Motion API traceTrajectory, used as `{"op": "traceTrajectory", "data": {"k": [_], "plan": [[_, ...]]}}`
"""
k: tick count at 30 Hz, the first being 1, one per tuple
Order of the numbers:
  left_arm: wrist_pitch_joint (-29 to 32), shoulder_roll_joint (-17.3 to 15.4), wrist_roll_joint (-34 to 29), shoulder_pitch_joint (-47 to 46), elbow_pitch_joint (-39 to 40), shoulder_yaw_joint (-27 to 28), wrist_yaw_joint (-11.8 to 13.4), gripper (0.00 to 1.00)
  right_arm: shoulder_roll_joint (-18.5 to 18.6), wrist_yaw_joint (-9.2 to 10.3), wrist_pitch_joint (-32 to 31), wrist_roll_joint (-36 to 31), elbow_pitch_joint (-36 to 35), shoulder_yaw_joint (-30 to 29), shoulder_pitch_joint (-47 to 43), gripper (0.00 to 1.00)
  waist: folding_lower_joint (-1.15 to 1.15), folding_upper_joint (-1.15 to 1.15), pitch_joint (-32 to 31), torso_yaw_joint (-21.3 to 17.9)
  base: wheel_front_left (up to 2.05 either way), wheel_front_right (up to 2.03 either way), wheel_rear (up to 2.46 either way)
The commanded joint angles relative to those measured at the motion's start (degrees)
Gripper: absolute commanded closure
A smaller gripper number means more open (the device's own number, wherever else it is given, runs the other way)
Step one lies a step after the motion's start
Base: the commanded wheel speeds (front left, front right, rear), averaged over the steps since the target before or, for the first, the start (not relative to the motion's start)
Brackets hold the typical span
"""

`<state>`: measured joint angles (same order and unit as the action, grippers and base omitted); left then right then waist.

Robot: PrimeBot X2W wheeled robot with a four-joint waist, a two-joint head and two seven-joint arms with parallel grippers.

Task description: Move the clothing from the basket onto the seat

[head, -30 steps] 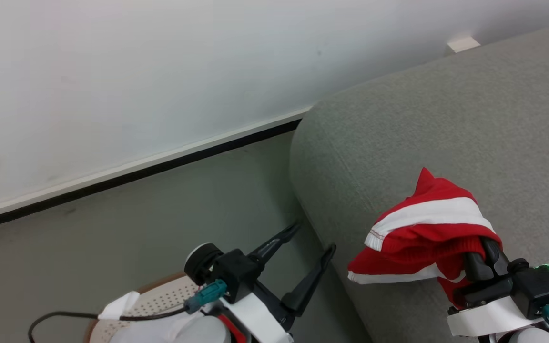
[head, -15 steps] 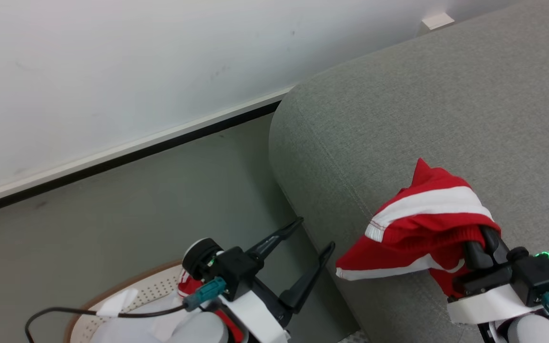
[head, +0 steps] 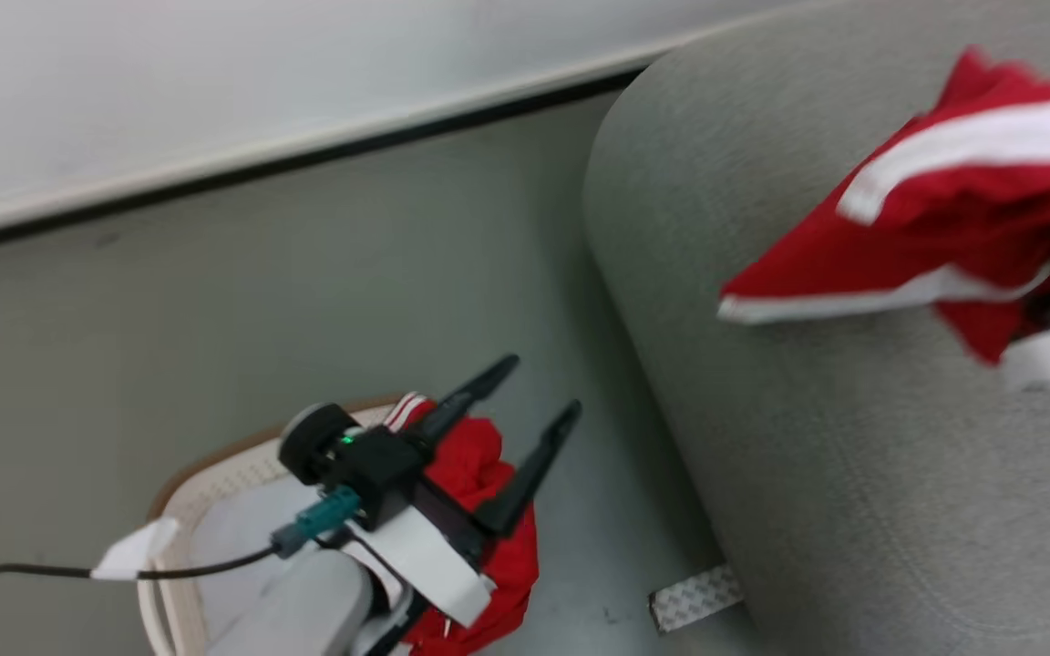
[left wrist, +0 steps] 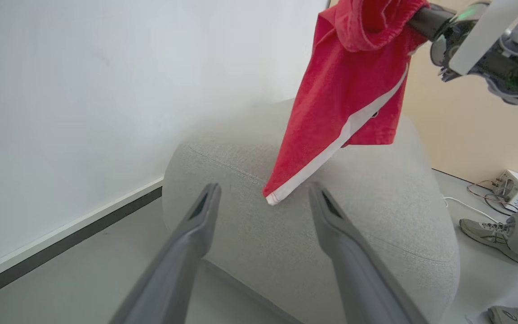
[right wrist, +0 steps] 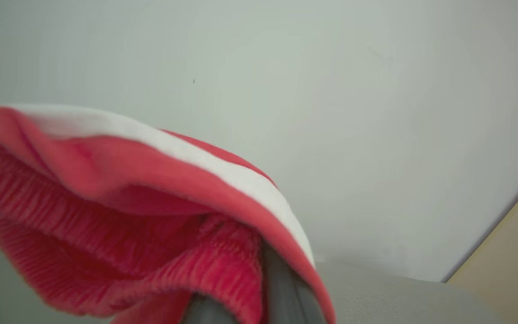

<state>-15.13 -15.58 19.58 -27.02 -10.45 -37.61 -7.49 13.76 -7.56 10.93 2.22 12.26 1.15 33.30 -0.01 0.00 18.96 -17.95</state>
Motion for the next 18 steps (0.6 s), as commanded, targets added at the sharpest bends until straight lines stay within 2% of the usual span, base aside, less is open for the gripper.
{"op": "traceTrajectory", "data": {"k": [1,8,11,18], "plan": [[-0.03,-0.98,0.67,-1.03,0.53,0.76,0.03,0.0,1.35,0.14,-0.7,0.28,0.51,-1.15,2.68,1.0,0.01,0.0,4.83,3.42,0.0,0.0,0.0],[-0.03,-3.92,-0.16,-4.9,3.6,1.83,0.03,0.0,8.6,0.14,-6.35,-1.72,4.48,-5.78,13.38,1.0,0.01,0.0,13.79,8.08,0.0,0.0,0.0],[-0.03,-4.19,0.06,-6.39,4.59,1.92,0.02,0.0,11.45,0.14,-8.63,-2.89,6.35,-7.68,16.35,1.0,0.01,0.0,16.57,9.71,0.0,0.0,0.0],[-0.03,-4.49,0.1,-8.31,5.33,1.85,0.03,0.0,16.46,0.14,-14.26,-6.42,14.69,-7.01,20.29,1.0,0.01,0.0,20.43,12.41,0.0,0.0,0.0]]}}
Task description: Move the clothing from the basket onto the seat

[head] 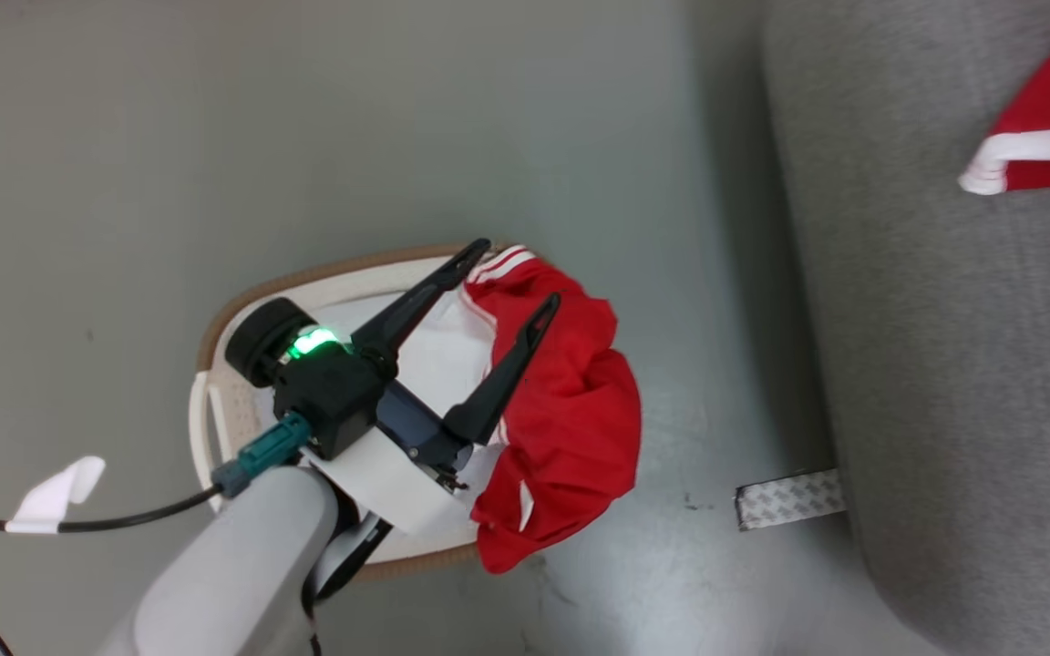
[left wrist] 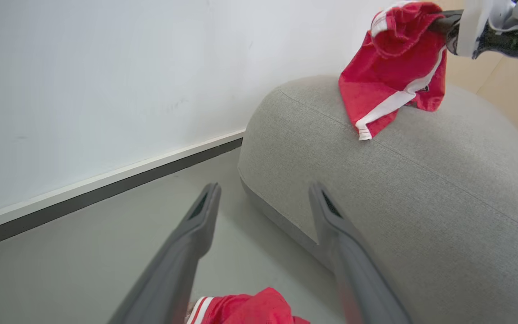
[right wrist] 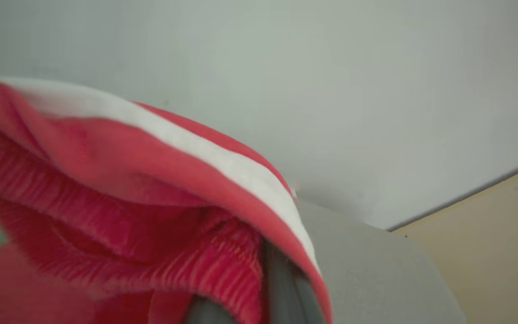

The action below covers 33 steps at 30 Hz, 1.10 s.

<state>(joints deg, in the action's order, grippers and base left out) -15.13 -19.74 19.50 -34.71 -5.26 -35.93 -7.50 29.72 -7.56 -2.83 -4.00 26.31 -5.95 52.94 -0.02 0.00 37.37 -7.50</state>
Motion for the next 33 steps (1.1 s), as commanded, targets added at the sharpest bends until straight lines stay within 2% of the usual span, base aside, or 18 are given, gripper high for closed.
{"op": "traceTrajectory", "data": {"k": [1,5,6,7,8,9,10,17,21,30,33], "plan": [[-0.03,-0.33,0.21,-0.76,0.18,0.28,0.04,0.0,1.04,0.14,-1.86,-0.93,2.11,-0.01,0.87,1.0,0.02,0.0,2.37,2.24,0.0,0.0,0.0],[-0.03,-0.12,0.18,-1.23,0.03,0.48,0.04,0.0,2.42,0.14,-4.94,-2.97,6.0,0.3,1.03,1.0,0.02,0.0,3.09,3.12,0.0,0.0,0.0],[-0.03,-0.02,0.16,-1.31,-0.09,0.55,0.04,0.0,2.36,0.14,-5.19,-2.98,6.59,0.25,0.96,0.94,0.02,0.0,3.1,3.27,0.0,0.0,0.0],[-0.03,0.11,0.17,-1.34,-0.16,0.66,0.04,0.0,2.24,0.14,-4.93,-3.06,6.96,0.19,0.83,0.69,0.02,0.0,3.05,3.38,0.0,0.0,0.0],[-0.03,0.19,0.21,-1.3,-0.31,0.79,0.04,0.0,2.03,0.14,-4.63,-3.35,7.33,0.09,0.62,0.2,0.02,0.0,2.84,3.45,0.0,0.0,0.0],[-0.03,0.19,0.21,-1.3,-0.31,0.79,0.04,0.0,2.03,0.14,-4.63,-3.35,7.33,0.09,0.62,0.2,0.02,0.0,2.84,3.45,0.0,0.0,0.0],[-0.03,0.34,0.36,-0.77,-0.68,1.1,0.04,0.0,1.21,0.14,-4.36,-3.5,8.08,0.25,-0.28,0.0,0.02,0.0,1.89,3.4,0.0,0.0,0.0],[-0.03,1.76,1.46,1.34,-2.28,1.23,0.04,0.0,-0.73,0.14,-6.62,-3.2,9.02,0.32,-3.8,0.0,0.02,0.0,-3.13,3.22,0.0,0.0,0.0],[-0.03,2.41,1.48,2.39,-3.32,1.64,0.03,0.0,-0.73,0.14,-7.2,-2.15,7.24,1.95,-6.86,0.0,0.02,0.0,-6.73,3.43,0.0,0.0,0.0],[-0.03,4.35,1.57,6.85,-6.83,5.61,0.06,0.0,-0.92,0.14,0.01,4.81,3.57,4.01,-14.2,0.0,0.02,0.0,-17.12,4.22,0.0,0.0,0.0],[-0.03,5.24,1.13,8.24,-7.7,8.18,0.3,0.0,-2.41,0.14,3.29,5.96,2.57,4.52,-16.34,0.0,0.02,0.0,-20.5,5.01,0.0,0.0,0.0]]}}
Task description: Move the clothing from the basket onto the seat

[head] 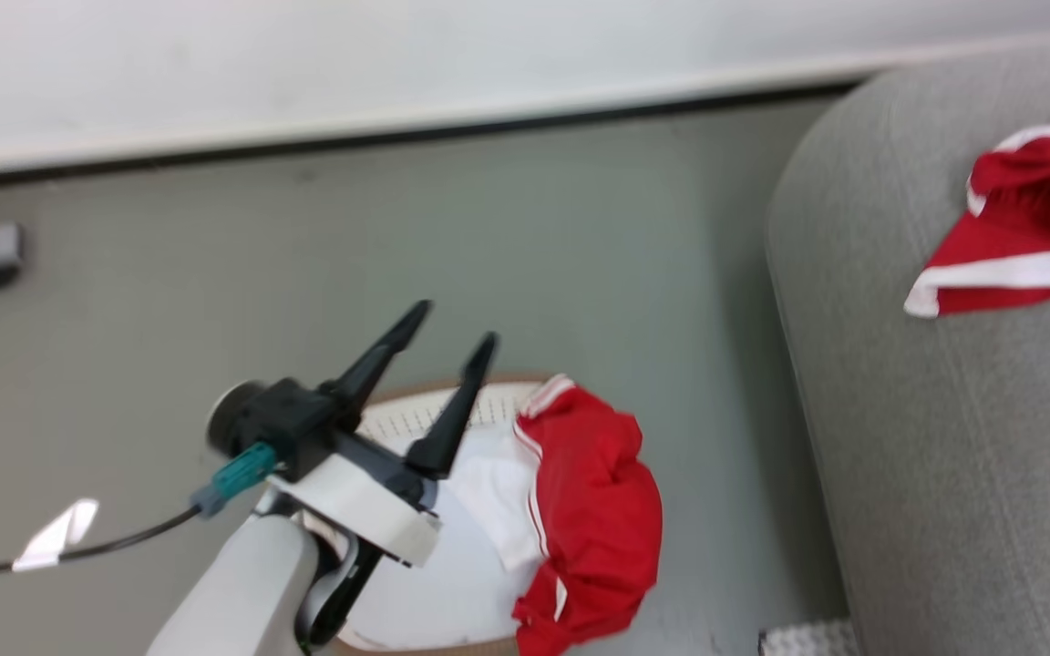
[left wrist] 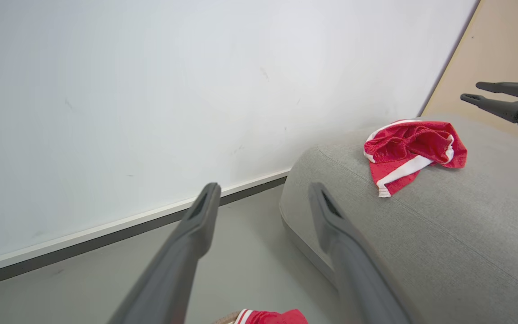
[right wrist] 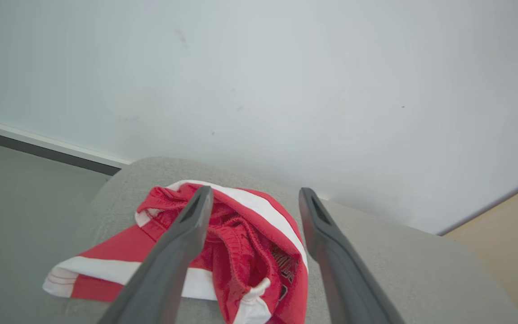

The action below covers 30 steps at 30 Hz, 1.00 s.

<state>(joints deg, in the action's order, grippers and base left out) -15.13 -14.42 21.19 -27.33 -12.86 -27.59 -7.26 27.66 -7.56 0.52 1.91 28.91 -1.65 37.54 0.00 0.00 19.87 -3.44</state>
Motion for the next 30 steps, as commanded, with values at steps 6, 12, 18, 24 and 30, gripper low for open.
{"op": "traceTrajectory", "data": {"k": [6,12,18,24,30], "plan": [[-0.03,1.24,-1.75,4.69,-1.85,4.68,1.22,0.0,-4.81,0.15,4.4,2.71,-3.31,0.47,-6.27,0.0,0.0,0.0,-9.92,2.63,0.0,0.0,0.0],[-0.03,2.62,-2.79,8.82,-3.71,8.92,2.59,0.0,-8.55,0.15,8.05,4.03,-7.3,1.46,-13.4,0.0,0.0,0.0,-16.27,4.49,0.0,0.0,0.0],[-0.03,3.73,-5.06,12.36,-4.93,11.87,3.63,0.0,-13.87,0.15,12.33,5.51,-12.15,-0.2,-23.06,0.0,0.0,0.0,-20.19,6.5,0.0,0.0,0.0],[-0.03,5.13,-6.85,15.18,-4.4,14.93,3.46,0.0,-19.78,0.15,14.57,4.59,-16.81,-1.11,-32.66,0.0,0.0,0.0,-21.25,7.58,0.0,0.0,0.0],[-0.03,6.29,-9.01,19.11,-2.73,19.03,3.34,0.0,-23.16,0.15,14.66,5.8,-20.18,-0.54,-37.38,0.0,0.0,0.0,-21.8,6.92,0.0,0.0,0.0]]}}
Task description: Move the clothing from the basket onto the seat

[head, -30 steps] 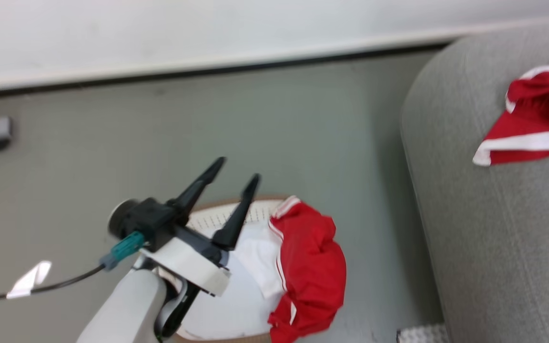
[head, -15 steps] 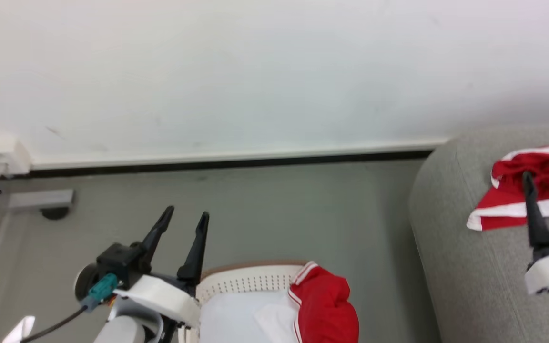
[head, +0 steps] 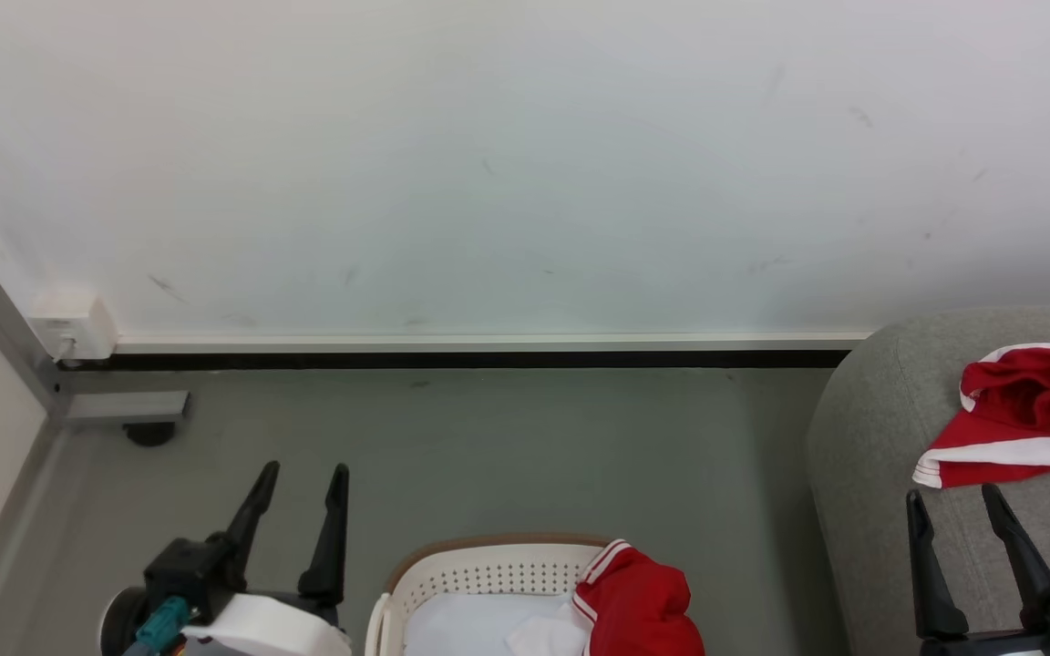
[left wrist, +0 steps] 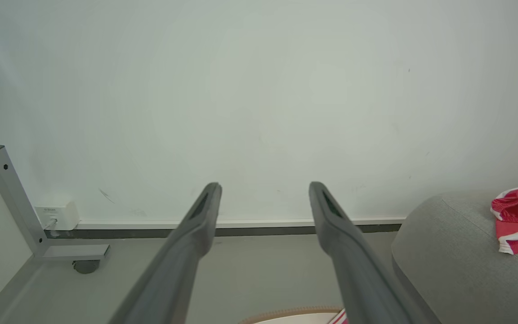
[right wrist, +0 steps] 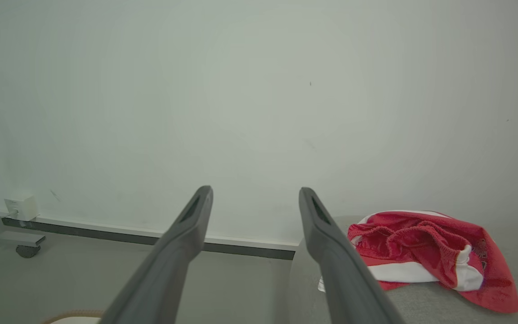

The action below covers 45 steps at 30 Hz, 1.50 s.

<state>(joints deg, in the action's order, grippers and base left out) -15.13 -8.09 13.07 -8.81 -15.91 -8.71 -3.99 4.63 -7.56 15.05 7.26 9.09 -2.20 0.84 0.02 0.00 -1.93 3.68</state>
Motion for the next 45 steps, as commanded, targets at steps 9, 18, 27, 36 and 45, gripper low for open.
{"op": "traceTrajectory", "data": {"k": [9,18,27,36,45], "plan": [[-0.03,3.15,-3.8,5.52,2.83,3.67,-0.8,0.0,-1.35,0.15,0.16,0.49,-3.22,1.28,-2.9,0.0,-0.02,0.0,0.07,-0.6,0.0,0.0,0.0],[-0.03,4.31,-5.25,4.31,2.19,4.57,-2.1,0.0,-1.72,0.15,0.16,0.67,-3.45,2.14,-2.65,0.0,-0.02,0.0,0.14,-1.21,0.0,0.0,0.0],[-0.03,4.73,-5.96,4.14,2.32,5.34,-2.64,0.0,-1.73,0.15,0.17,1.31,-3.46,2.73,-2.14,0.0,-0.02,0.0,0.56,-1.52,0.0,0.0,0.0],[-0.03,4.94,-6.38,3.9,2.02,5.49,-3.01,0.0,-1.74,0.15,0.17,1.47,-3.37,3.43,-1.62,0.0,-0.02,0.0,1.21,-1.89,0.0,0.0,0.0],[-0.03,4.99,-6.66,1.83,1.17,3.96,-3.38,0.0,-1.7,0.14,0.1,-1.17,-2.67,3.33,0.81,0.0,-0.02,0.0,4.94,-4.92,0.0,0.0,0.0]]}}
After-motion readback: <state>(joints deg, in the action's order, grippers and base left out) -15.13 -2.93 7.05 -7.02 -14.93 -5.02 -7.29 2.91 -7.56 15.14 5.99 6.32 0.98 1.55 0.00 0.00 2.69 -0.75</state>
